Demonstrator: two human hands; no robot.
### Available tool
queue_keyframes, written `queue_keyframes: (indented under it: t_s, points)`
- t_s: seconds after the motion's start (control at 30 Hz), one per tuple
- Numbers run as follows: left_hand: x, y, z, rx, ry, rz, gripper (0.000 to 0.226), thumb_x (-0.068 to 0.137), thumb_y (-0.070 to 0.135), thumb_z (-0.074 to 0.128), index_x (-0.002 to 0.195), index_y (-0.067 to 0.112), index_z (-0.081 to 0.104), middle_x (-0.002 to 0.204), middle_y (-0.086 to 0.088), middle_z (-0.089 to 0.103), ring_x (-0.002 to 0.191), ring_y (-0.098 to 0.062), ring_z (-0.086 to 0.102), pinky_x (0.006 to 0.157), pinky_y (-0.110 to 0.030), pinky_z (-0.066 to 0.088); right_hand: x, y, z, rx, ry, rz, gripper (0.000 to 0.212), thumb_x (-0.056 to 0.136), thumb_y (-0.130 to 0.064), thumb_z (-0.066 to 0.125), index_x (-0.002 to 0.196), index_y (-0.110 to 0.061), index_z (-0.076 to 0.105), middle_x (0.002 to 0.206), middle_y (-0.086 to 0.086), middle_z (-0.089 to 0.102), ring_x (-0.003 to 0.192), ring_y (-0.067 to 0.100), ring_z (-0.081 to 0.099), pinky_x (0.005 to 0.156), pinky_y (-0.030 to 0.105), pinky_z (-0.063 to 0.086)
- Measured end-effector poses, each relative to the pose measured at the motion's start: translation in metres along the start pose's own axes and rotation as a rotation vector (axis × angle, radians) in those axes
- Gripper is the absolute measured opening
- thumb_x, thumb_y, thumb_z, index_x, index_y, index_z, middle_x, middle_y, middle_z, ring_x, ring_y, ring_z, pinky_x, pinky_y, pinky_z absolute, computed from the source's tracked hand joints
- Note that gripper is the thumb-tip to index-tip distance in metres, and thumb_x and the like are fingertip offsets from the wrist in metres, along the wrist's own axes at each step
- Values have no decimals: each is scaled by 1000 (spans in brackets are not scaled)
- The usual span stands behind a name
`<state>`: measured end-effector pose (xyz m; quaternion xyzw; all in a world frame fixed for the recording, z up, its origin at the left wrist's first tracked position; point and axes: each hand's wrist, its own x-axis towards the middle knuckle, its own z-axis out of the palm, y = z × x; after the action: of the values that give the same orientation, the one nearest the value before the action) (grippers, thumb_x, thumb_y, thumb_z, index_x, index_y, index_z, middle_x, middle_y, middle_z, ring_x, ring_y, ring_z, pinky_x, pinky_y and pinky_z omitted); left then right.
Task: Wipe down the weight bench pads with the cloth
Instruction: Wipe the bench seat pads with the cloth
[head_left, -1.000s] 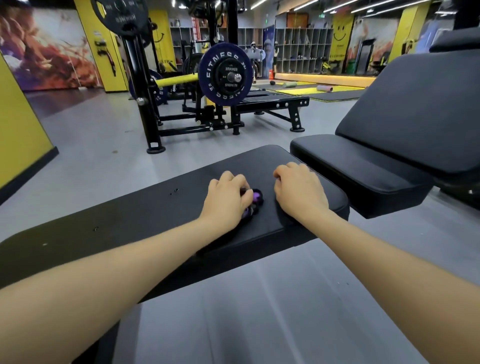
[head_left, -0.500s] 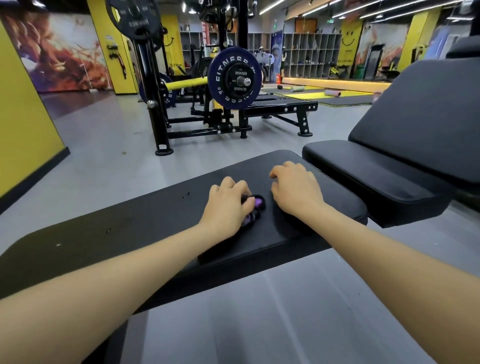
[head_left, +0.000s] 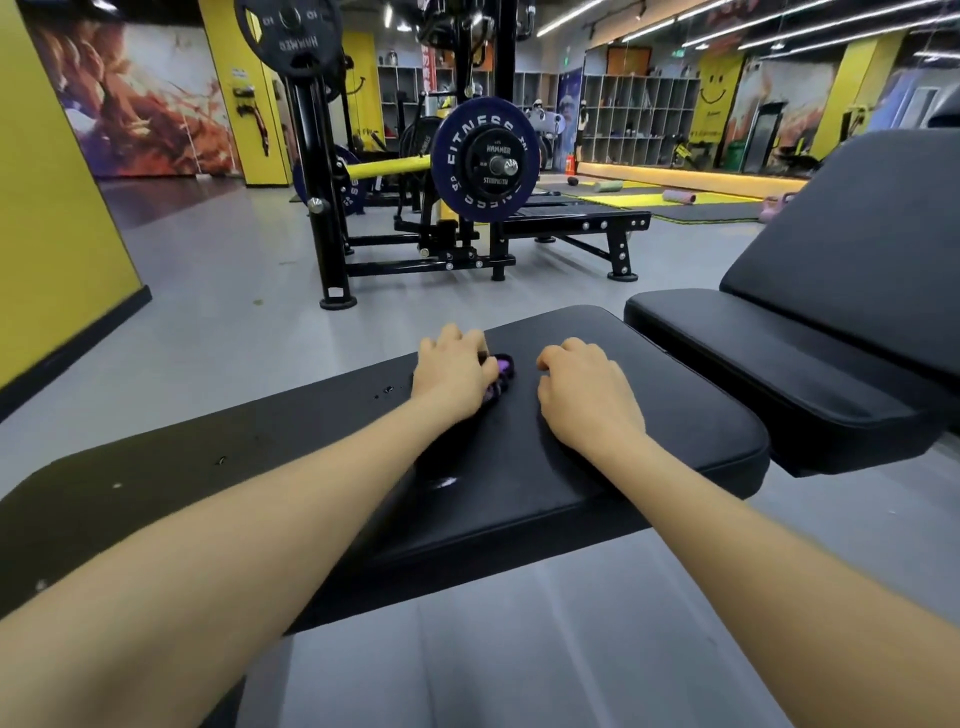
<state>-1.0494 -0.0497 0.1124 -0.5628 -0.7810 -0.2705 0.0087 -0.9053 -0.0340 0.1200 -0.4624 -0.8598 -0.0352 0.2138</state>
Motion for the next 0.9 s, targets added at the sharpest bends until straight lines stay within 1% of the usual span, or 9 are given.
queue_keyframes:
  t_s: [0.1,0.17,0.33,0.43,0.53,0.6,0.67,0.77,0.9]
  points:
    - [-29,-10,-8,-19,-27,128,24,94,30,45,107,12,55,113,-7,46,102,-30,39,91,-31,32,2,0,0,14,-12,6,26,95,-14,40,115,-11,56,117,8,54,107,28,48,87,35,39]
    - [-30,-14,-10,-27,-36,150,23,94,30,46,106,13,56,111,-6,47,102,-30,40,90,-30,32,4,-1,0,13,-20,-8,26,95,-15,40,115,-12,56,116,7,54,107,27,48,87,35,39]
    - [16,-15,3,-10,18,60,26,95,29,45,107,11,58,116,-10,49,105,-35,43,89,-34,33,5,-2,3,7,-15,-21,25,95,-15,39,115,-12,56,116,6,54,106,26,47,87,34,38]
    - [45,-20,11,46,25,-5,29,96,29,42,111,8,56,121,-13,48,106,-35,44,90,-32,31,4,-2,3,-1,-12,-27,26,96,-14,38,115,-12,55,116,6,53,107,26,47,88,35,38]
    - [46,-17,13,31,27,-27,29,95,29,42,111,8,55,121,-13,46,100,-32,41,83,-30,29,3,-1,2,-11,-11,-30,26,96,-13,38,116,-11,55,117,7,53,107,27,47,88,35,38]
    - [28,-16,7,18,10,-17,27,95,29,44,110,9,55,118,-12,45,103,-32,40,82,-32,31,2,0,3,-21,-18,-33,26,95,-13,38,114,-11,56,116,7,53,105,27,48,87,35,38]
    - [9,-21,1,14,1,49,24,93,29,45,104,10,55,112,-10,46,103,-32,42,86,-33,32,3,0,2,-34,-28,-31,25,95,-13,38,112,-12,56,115,6,54,104,27,48,86,35,39]
    - [-10,-31,-2,-16,13,117,19,92,29,47,98,13,56,107,-6,48,99,-30,43,84,-28,30,4,-1,-1,-41,-55,-31,26,95,-16,39,114,-15,57,116,5,54,105,26,49,86,35,38]
    - [15,-30,2,8,32,68,25,94,28,46,104,10,58,111,-10,50,103,-34,44,87,-35,35,13,-6,-3,-15,-59,-42,28,95,-19,40,118,-17,56,118,3,55,110,25,49,90,34,34]
